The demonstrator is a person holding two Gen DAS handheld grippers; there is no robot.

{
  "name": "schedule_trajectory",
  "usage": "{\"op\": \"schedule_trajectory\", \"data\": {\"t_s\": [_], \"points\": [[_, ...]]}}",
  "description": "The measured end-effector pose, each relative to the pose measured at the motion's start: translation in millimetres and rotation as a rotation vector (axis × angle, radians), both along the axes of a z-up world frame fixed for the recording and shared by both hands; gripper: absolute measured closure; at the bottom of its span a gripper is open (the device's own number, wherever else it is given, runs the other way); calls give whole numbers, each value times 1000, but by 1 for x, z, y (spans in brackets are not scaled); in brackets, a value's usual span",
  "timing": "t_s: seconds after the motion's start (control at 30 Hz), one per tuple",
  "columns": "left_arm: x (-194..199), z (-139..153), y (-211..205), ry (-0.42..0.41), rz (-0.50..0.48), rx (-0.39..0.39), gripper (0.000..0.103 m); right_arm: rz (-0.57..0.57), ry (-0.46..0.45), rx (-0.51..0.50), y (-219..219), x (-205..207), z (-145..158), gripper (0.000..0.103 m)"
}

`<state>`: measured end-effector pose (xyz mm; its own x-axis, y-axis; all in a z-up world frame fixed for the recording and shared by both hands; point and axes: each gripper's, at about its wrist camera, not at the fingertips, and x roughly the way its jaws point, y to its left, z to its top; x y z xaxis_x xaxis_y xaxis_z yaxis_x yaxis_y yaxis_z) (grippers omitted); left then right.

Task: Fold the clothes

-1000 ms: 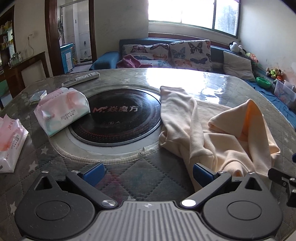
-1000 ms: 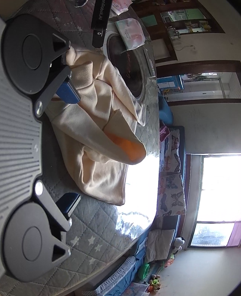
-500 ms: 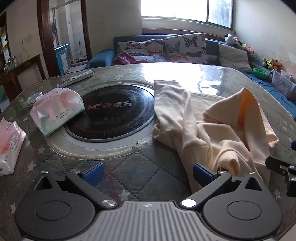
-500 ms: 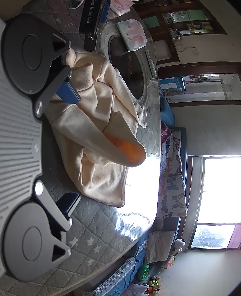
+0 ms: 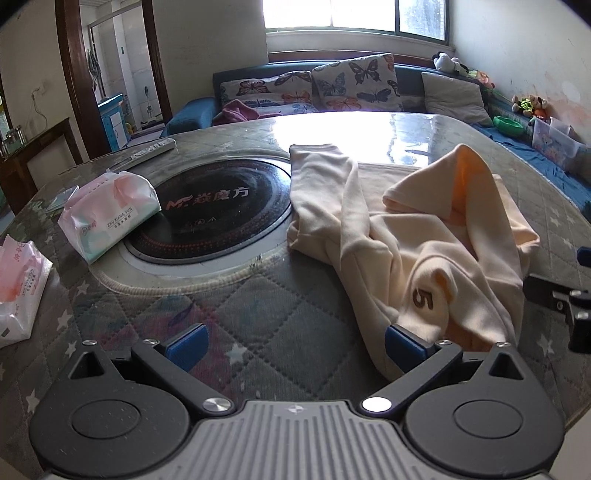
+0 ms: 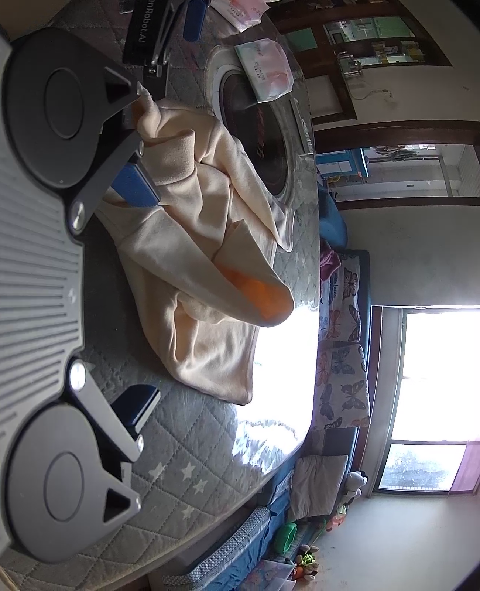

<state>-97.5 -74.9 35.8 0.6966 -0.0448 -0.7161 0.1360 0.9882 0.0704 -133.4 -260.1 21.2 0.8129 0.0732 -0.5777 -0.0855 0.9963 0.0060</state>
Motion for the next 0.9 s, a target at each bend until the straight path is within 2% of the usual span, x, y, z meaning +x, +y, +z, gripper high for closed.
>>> {"op": "schedule_trajectory", "data": {"t_s": [0.9], "points": [[-27, -5, -7, 18, -29, 42, 0, 24, -25, -23, 9, -22, 8, 0]]}}
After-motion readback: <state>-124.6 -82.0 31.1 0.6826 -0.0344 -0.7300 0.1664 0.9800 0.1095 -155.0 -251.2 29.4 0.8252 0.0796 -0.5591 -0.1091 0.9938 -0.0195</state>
